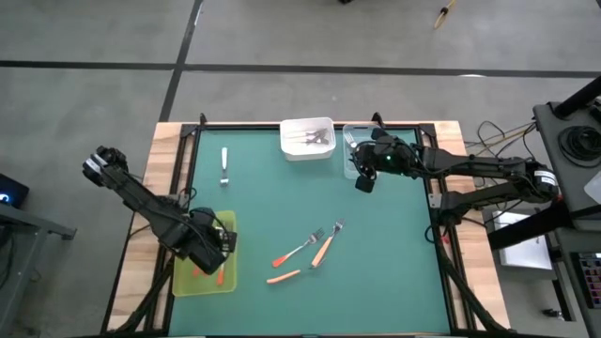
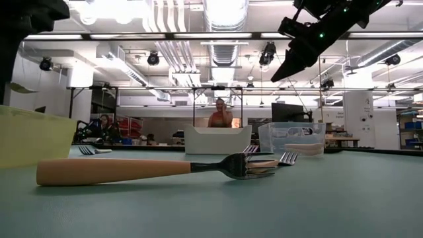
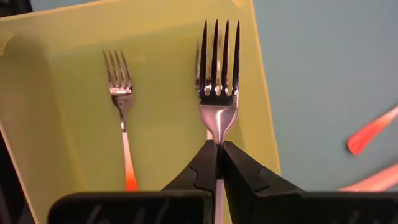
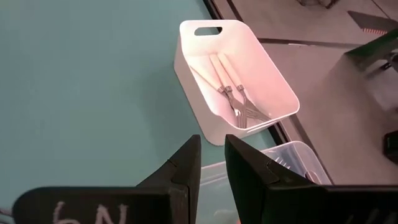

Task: Sort silverware by color (type)
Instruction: Put the orange fork into the yellow bin

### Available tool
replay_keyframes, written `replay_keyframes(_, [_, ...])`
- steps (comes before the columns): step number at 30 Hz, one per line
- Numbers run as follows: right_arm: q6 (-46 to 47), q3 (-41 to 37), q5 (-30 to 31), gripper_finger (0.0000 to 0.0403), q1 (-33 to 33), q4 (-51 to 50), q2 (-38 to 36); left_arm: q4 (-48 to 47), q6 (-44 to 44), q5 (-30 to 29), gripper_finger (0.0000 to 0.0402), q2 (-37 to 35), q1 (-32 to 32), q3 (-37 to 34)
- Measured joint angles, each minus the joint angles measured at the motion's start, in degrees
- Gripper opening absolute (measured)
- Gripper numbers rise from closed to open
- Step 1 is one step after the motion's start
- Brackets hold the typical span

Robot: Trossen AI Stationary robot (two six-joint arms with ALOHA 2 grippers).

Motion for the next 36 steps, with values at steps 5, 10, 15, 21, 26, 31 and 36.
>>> replay_keyframes(5, [-0.21,0.0,0.01,0.0063,0.0,0.02,0.0,-0.12,-1.21,-0.37,0.0,1.26,0.04,-0.72])
replay_keyframes(10, [-0.19,0.0,0.02,0.0063,0.0,0.78,0.0,-0.66,-0.87,-0.37,0.0,2.67,0.11,-2.51])
replay_keyframes(15, [0.2,0.02,0.01,0.0063,0.01,1.6,0.0,0.89,-1.97,-0.37,0.0,4.16,0.11,-4.44])
replay_keyframes(21, [0.2,0.07,0.02,0.0063,0.02,1.66,0.0,1.48,-1.42,1.89,0.0,5.92,0.13,-4.46])
replay_keyframes(26, [0.21,0.07,0.02,0.0063,0.0,1.66,0.0,4.3,-2.24,2.8,0.0,7.84,-0.15,-4.14])
replay_keyframes(31, [0.27,0.07,0.02,0.0063,0.01,1.66,0.0,4.25,-0.72,4.51,0.0,11.1,-0.15,-4.36])
replay_keyframes(36, [0.28,0.07,0.01,0.0063,0.01,1.66,0.0,4.35,0.57,5.33,0.0,13.8,-0.26,-4.36])
